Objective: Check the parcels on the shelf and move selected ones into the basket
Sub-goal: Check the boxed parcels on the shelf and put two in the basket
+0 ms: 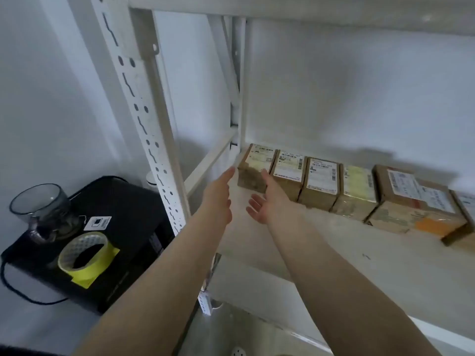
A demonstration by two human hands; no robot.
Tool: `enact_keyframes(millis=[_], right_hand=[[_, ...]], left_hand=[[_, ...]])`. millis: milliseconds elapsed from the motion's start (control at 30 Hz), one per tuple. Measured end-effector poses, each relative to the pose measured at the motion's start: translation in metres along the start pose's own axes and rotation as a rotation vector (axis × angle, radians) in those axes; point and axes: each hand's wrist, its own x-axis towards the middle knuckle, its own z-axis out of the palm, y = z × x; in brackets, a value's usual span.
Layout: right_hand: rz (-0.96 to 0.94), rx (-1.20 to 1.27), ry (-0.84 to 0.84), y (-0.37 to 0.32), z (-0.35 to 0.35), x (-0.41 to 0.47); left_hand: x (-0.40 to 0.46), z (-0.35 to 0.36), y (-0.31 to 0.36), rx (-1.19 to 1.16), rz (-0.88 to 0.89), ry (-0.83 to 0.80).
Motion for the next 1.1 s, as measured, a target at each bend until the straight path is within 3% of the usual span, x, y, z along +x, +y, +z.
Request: enact_keyframes(millis=[333,633,1100], right_hand=[[0.094,0.2,0.098,-0.013,0.029,0.082],[0.052,0.181,0.129,-0.005,0.041,0.117],[-0.229,0.176,0.088,0.041,0.025,0.115]], left_hand=[[0.094,0.043,0.011,0.132,0.03,0.105],[0.129,0.041,-0.004,0.202,0.151,0.017],[0.115,-0.009,-0.027,-0.138,0.215,-0.206]])
